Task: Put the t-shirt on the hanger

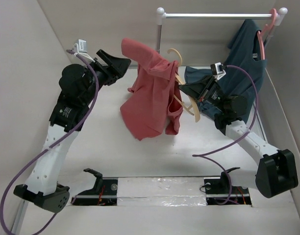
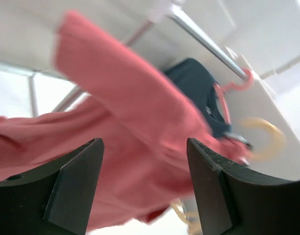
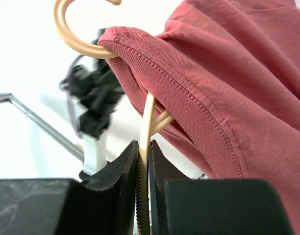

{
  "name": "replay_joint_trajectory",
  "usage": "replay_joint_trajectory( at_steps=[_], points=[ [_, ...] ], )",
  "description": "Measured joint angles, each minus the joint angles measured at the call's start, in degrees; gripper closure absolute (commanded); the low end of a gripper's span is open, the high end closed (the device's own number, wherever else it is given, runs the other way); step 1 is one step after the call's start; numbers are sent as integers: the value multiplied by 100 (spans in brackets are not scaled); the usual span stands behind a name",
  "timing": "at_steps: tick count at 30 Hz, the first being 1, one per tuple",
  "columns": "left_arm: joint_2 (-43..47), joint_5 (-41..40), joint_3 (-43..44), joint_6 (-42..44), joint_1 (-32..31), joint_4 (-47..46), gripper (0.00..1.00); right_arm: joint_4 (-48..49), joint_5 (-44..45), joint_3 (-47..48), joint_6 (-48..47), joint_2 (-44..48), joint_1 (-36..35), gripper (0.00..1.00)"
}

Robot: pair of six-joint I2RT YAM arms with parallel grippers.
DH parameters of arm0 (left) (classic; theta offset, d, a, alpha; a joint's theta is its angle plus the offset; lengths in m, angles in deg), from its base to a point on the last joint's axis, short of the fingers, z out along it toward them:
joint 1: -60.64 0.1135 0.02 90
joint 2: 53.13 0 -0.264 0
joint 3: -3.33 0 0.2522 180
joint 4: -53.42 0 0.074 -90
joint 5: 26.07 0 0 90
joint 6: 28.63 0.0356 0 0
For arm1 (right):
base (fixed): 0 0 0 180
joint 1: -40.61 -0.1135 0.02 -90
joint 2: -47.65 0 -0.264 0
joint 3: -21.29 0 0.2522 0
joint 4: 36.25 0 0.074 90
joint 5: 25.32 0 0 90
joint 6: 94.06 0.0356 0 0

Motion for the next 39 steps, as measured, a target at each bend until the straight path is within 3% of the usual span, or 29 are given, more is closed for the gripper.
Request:
replay_joint_trajectory(
  at_steps=[6, 14, 18, 26, 33, 39],
  points=[
    [-308, 190, -1064, -697, 503, -992, 24, -4, -92, 0, 96, 400, 2, 100],
    [-520, 433, -1556, -977, 503, -2623, 28, 11, -151, -11, 332, 595, 2, 100],
    [-518, 542, -1718, -1088, 503, -3438, 43, 35, -173, -26, 463, 595, 2, 100],
    [-516, 662, -1777, -1220, 503, -4037, 100, 146, -168, -90, 581, 599, 2, 100],
    [-321, 680, -1572, -1095, 503, -3565, 100, 17, -181, -205, 442, 761, 2, 100],
    [-260, 654, -297, -1082, 503, -2485, 100, -468, -450, -203, -22, 918, -116, 100]
  ],
)
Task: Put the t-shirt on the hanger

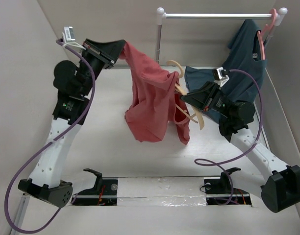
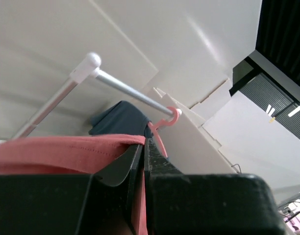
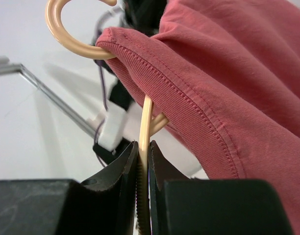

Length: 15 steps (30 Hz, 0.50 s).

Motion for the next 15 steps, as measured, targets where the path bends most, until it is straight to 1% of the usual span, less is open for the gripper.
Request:
replay_joint_trajectory(
  at_steps=[2, 5, 9, 15],
  points=[
    [-127, -20, 667, 15, 0, 372, 100, -205, -149, 46, -199, 48, -175, 100],
    [-343, -66, 1390, 15, 0, 846, 100, -365, -313, 251, -428, 72, -446, 100],
    [-710, -205, 2013, 63, 0, 1438, 100, -407, -455, 518, -470, 122, -540, 100],
    [-1091, -535, 2542, 278, 0, 2323, 100, -535, -466, 743, -498, 262, -413, 100]
  ],
)
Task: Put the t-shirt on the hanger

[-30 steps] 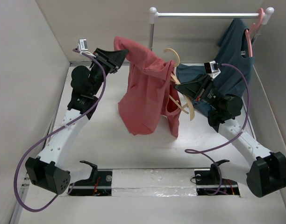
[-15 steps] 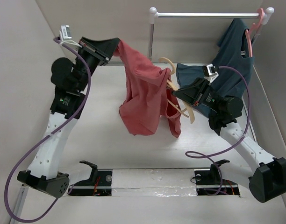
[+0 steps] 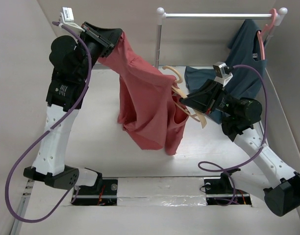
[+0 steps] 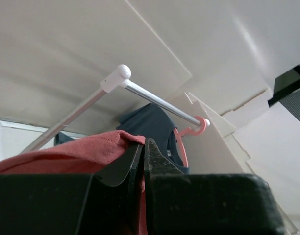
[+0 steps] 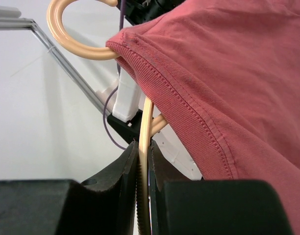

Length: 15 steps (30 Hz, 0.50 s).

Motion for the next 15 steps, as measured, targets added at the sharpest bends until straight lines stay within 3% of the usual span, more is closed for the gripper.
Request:
replay_joint_trajectory(
  at_steps=[8, 15],
  points=[
    [-142, -404, 1126, 293, 0, 592, 100, -927, 48, 461, -407, 42, -199, 100],
    [125, -807, 623, 542, 37, 815, 100, -612, 192, 822, -114, 221, -199, 100]
  ],
)
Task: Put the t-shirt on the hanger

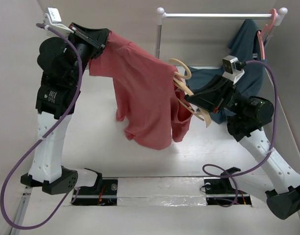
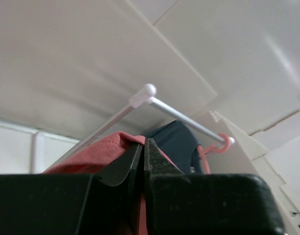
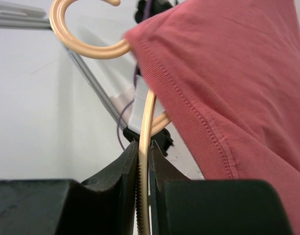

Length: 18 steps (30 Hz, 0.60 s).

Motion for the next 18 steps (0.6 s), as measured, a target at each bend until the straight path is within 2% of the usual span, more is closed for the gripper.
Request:
replay_joint_trajectory(
  at_steps=[4, 5, 8, 10, 16, 18],
  points=[
    [-260, -122, 42, 225, 0, 363, 99, 632, 122, -452, 525, -157, 4, 100],
    [-352, -122, 107, 304, 2, 466, 86, 732, 146, -584, 621, -240, 13, 100],
    [-444, -118, 109, 527, 0, 750, 63, 636, 234, -774, 721, -444, 15, 100],
    [-326, -109, -74, 638, 0, 828, 55, 391, 269, -782, 629, -457, 15, 100],
    [302, 35, -468, 824, -227, 977, 52, 94, 428, -715, 258, -415, 26, 100],
    [444, 317, -468, 828, -308, 962, 47, 83, 466, -656, 160, -455, 26, 100]
  ],
)
